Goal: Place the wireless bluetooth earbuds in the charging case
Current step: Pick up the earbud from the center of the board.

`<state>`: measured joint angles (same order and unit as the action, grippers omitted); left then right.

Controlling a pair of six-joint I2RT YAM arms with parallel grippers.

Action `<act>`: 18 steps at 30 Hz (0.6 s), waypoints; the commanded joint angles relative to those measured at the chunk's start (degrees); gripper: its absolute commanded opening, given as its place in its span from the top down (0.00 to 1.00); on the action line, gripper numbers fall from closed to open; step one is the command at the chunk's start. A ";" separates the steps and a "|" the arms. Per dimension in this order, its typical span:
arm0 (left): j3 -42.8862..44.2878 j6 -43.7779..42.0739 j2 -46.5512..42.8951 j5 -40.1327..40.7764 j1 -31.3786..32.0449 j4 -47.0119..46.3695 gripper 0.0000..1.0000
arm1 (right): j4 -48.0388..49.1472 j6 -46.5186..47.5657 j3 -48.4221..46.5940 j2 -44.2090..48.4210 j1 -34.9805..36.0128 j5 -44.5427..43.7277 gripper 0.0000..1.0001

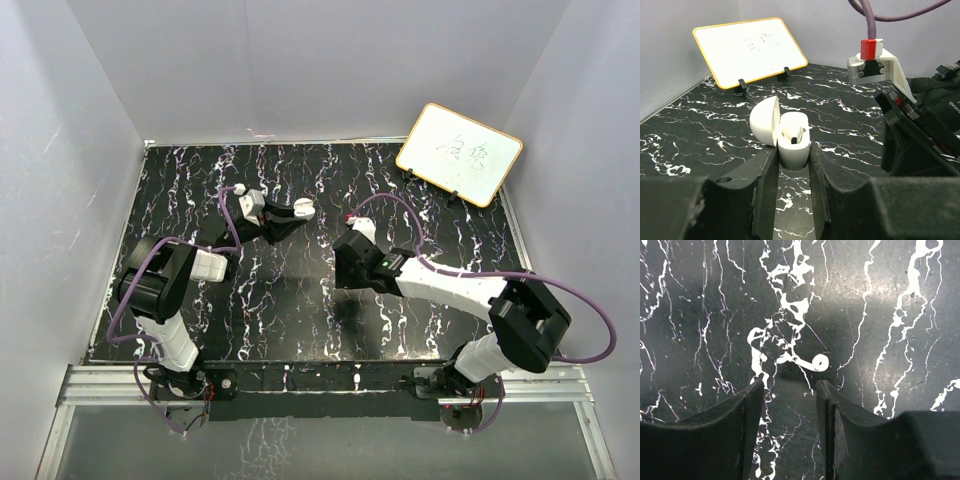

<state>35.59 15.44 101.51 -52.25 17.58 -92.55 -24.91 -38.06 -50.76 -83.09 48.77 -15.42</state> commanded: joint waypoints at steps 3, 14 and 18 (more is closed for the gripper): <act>-0.16 -0.28 -3.41 0.22 0.01 -4.32 1.00 | 6.52 -8.50 0.38 0.11 0.07 -3.41 0.54; -0.29 -0.08 -3.11 -0.05 0.04 -4.74 1.00 | 4.98 -12.52 1.30 -3.25 -0.77 -3.18 0.51; -0.35 -0.13 -3.08 -0.26 0.04 -4.79 1.00 | 4.05 -13.39 1.38 -4.06 -1.45 -3.43 0.51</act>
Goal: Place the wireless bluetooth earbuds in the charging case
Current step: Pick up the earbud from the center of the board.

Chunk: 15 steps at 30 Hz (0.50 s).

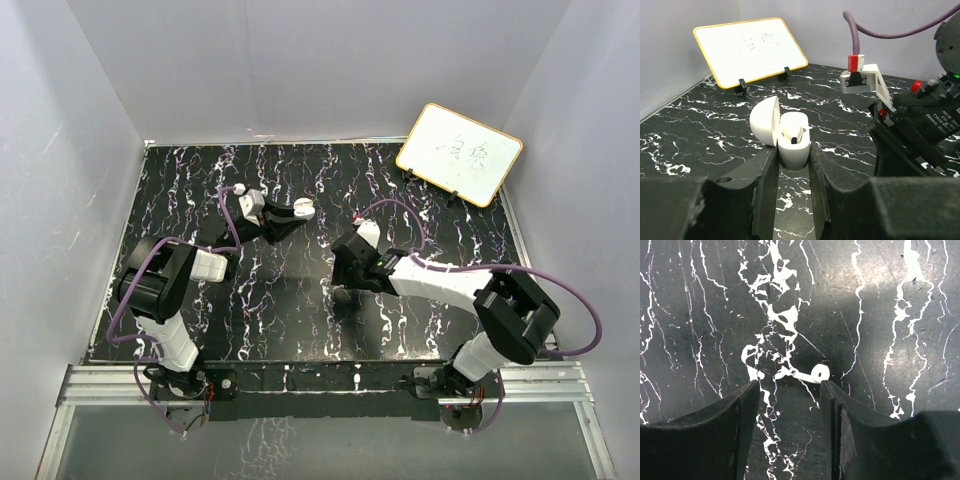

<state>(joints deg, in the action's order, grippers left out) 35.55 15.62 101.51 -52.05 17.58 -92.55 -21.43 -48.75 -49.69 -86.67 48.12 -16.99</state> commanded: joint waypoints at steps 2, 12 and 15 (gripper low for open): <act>-0.23 -0.41 -2.96 -0.42 0.08 -4.73 1.00 | 0.11 -2.82 0.30 -0.78 -0.94 -2.09 0.51; -0.24 -0.28 -2.82 -0.50 0.00 -5.06 1.00 | -0.27 -3.13 1.16 -2.25 -1.77 -2.64 0.52; -0.19 -0.25 -2.70 -0.51 0.00 -5.30 1.00 | -0.19 -3.23 1.50 -2.52 -2.04 -2.65 0.53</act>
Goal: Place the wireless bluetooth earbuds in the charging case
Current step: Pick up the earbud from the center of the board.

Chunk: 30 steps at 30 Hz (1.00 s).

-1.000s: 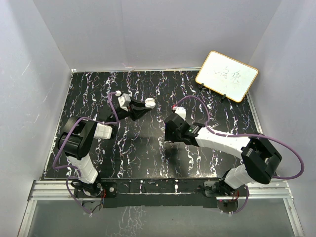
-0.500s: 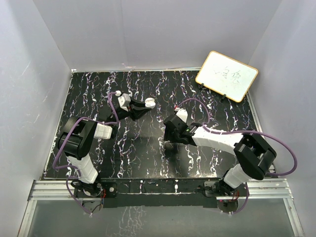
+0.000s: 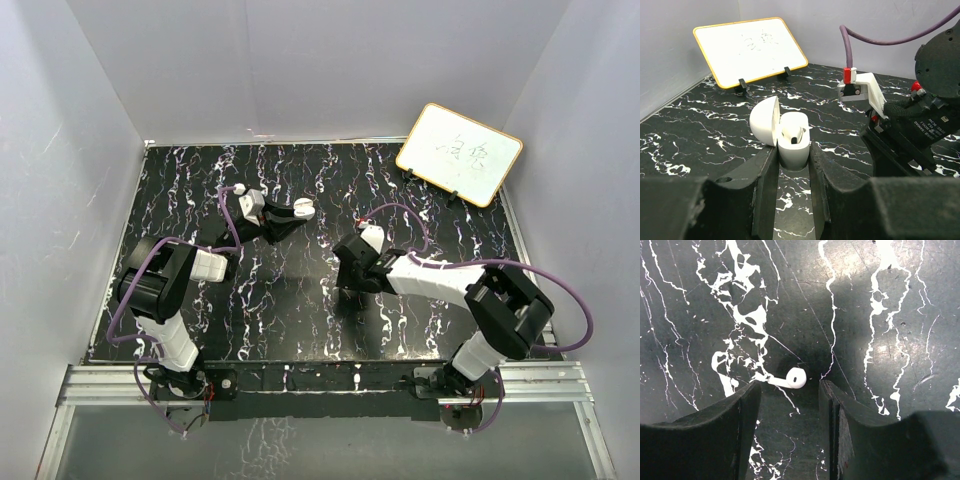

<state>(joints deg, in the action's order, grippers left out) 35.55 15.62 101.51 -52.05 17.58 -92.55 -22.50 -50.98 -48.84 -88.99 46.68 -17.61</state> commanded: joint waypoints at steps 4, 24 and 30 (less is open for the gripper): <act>-0.29 -0.15 -2.64 -0.59 -0.01 -5.52 1.00 | 1.26 -1.01 1.10 -0.43 -0.80 -1.92 0.55; -0.22 0.49 -2.16 -0.56 -0.01 -6.40 1.00 | 2.78 -0.51 1.36 -2.96 -0.88 -1.33 0.65; -0.33 0.47 -2.09 -0.51 -0.01 -6.41 1.00 | 2.89 -0.43 1.40 -3.12 -0.88 -1.64 0.71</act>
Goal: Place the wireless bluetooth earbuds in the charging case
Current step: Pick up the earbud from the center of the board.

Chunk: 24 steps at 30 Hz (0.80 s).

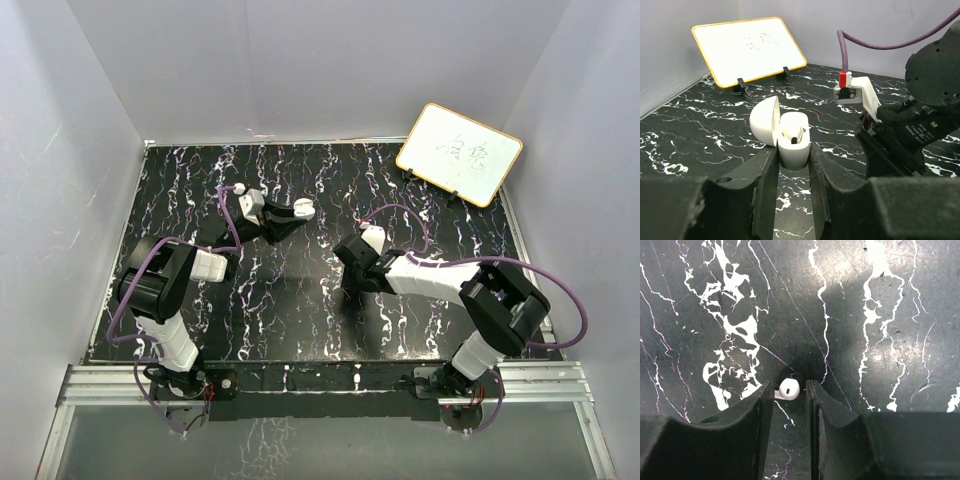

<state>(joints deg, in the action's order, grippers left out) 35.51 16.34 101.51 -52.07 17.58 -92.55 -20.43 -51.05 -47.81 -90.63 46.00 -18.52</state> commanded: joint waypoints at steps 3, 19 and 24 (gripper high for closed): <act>-0.35 -0.34 -2.06 -0.40 -0.01 -6.47 1.00 | 0.77 -0.28 0.40 -1.63 -0.21 -1.04 0.74; -0.27 0.19 1.15 0.57 0.29 -9.66 1.00 | -4.46 6.38 -8.02 2.09 -0.23 -10.95 0.90; 0.33 -2.45 2.68 2.42 1.88 -9.50 1.00 | -7.13 11.40 -13.49 2.68 -0.18 -15.81 0.91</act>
<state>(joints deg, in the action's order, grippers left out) 35.51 16.25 103.85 -51.18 18.11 -92.53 -25.80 -44.66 -55.66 -90.96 46.00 -27.16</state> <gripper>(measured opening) 0.257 0.175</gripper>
